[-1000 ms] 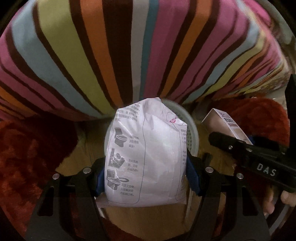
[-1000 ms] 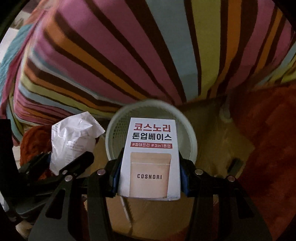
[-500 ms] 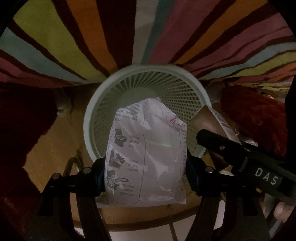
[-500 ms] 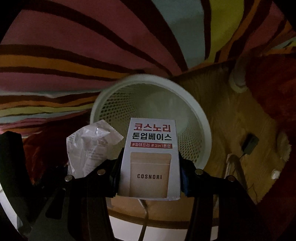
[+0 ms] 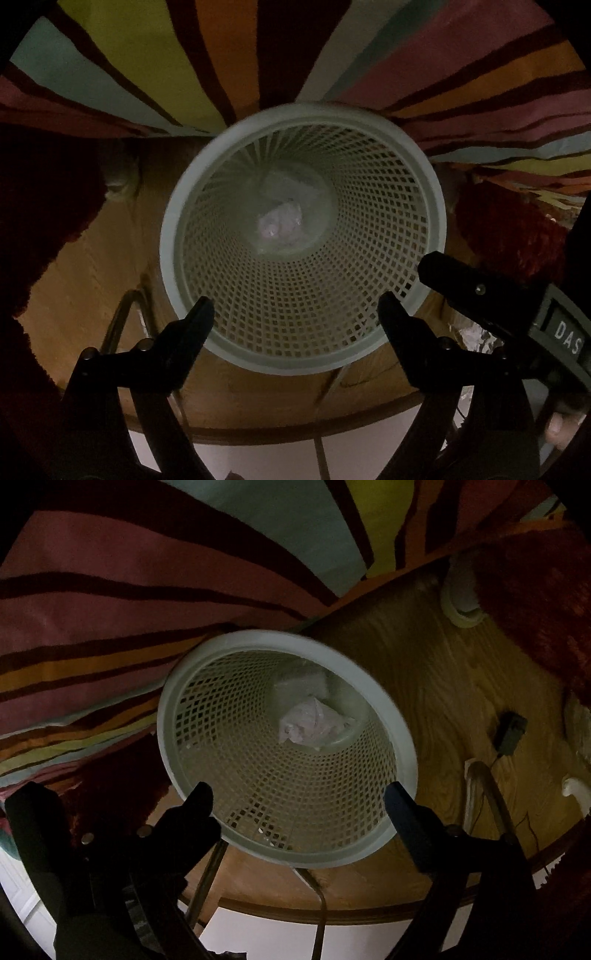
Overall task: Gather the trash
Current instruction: 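Raise both tools from the wastebasket back toward the bed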
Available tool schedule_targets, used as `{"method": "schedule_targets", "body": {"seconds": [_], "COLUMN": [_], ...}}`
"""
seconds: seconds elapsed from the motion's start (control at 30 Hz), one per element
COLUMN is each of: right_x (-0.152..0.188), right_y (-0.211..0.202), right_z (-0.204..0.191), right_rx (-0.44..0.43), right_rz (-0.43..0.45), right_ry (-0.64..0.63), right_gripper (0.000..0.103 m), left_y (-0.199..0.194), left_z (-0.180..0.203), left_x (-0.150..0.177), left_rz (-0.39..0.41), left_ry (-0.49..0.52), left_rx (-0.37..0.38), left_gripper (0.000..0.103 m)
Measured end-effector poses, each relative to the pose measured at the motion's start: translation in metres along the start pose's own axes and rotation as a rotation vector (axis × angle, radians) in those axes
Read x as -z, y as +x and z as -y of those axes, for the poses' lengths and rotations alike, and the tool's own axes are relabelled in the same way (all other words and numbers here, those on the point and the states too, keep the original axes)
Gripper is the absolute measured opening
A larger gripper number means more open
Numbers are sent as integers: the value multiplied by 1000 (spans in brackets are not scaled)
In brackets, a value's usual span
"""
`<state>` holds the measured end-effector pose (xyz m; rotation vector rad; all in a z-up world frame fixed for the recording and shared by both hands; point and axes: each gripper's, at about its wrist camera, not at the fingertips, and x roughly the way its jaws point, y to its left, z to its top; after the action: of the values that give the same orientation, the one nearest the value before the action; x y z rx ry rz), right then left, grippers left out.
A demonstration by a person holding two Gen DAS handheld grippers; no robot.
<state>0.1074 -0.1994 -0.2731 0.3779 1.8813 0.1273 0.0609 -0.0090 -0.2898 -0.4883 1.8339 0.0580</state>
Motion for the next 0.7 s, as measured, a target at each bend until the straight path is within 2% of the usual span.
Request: {"method": "schedule_targets", "body": {"seconds": [0.3, 0.47, 0.7], "right_x": [8, 17, 34], "right_y": [-20, -38, -71], "right_z": [-1, -4, -11], "right_rx": [-5, -30, -51], "right_rz": [88, 154, 264], "right_ry": [-40, -75, -130], "right_gripper": [90, 90, 90], "left_y": [-31, -51, -83], "left_z": [1, 1, 3], "left_x": [16, 24, 41], "left_rz": [152, 180, 273], "left_ry": [-1, 7, 27], "left_rx": [-24, 13, -3], "left_gripper": [88, 88, 88]}}
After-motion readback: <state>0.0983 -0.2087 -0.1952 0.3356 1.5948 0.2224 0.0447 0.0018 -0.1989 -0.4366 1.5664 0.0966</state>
